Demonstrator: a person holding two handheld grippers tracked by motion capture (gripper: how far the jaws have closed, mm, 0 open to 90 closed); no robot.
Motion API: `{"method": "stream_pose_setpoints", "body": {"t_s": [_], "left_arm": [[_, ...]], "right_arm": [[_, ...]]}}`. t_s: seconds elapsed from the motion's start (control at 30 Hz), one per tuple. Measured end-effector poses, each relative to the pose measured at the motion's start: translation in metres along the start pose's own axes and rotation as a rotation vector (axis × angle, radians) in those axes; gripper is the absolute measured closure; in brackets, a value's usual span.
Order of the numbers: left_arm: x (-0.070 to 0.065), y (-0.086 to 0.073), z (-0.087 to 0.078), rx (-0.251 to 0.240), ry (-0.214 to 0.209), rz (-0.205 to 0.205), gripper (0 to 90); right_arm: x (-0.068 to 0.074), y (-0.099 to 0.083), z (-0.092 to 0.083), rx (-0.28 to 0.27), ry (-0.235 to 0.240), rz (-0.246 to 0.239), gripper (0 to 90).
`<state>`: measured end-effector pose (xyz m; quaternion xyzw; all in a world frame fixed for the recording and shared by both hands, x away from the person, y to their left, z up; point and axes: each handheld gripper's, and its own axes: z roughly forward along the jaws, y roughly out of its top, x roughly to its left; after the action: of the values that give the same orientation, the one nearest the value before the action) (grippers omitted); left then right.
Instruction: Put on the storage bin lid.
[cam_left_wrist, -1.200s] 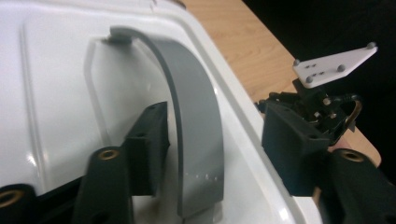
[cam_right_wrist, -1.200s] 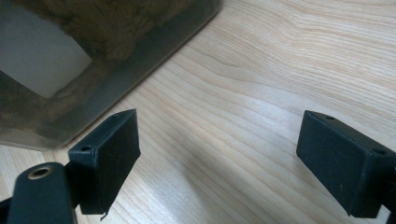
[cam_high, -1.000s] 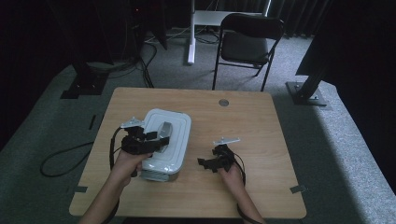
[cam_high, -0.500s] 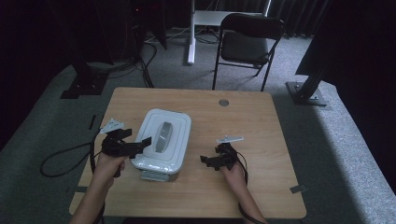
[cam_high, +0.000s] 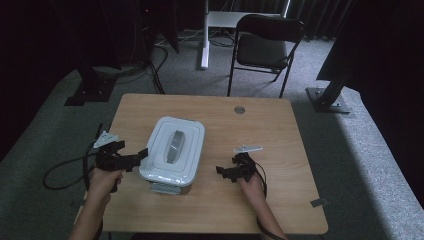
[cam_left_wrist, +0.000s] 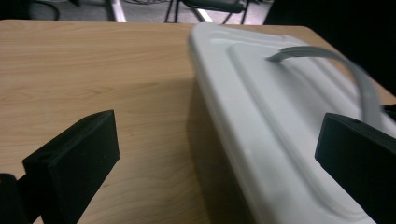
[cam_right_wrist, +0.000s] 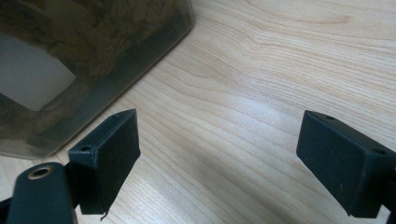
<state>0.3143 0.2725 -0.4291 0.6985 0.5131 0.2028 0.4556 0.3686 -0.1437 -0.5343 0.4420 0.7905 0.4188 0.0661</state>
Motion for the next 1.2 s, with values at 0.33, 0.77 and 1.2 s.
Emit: {"method": "stream_pose_setpoints", "body": {"t_s": [0.33, 0.77, 1.2], "left_arm": [[0.001, -0.015, 0.015, 0.077, 0.017, 0.027, 0.6], [-0.01, -0.012, 0.021, 0.137, 0.062, 0.03, 0.7], [-0.017, -0.007, 0.011, 0.034, 0.087, 0.095, 0.7]], "right_arm": [[0.005, 0.002, 0.004, 0.005, 0.005, -0.013, 12.5], [0.005, -0.002, 0.008, 0.013, 0.003, -0.006, 12.5], [0.004, 0.001, 0.003, 0.002, 0.006, -0.002, 12.5]]}}
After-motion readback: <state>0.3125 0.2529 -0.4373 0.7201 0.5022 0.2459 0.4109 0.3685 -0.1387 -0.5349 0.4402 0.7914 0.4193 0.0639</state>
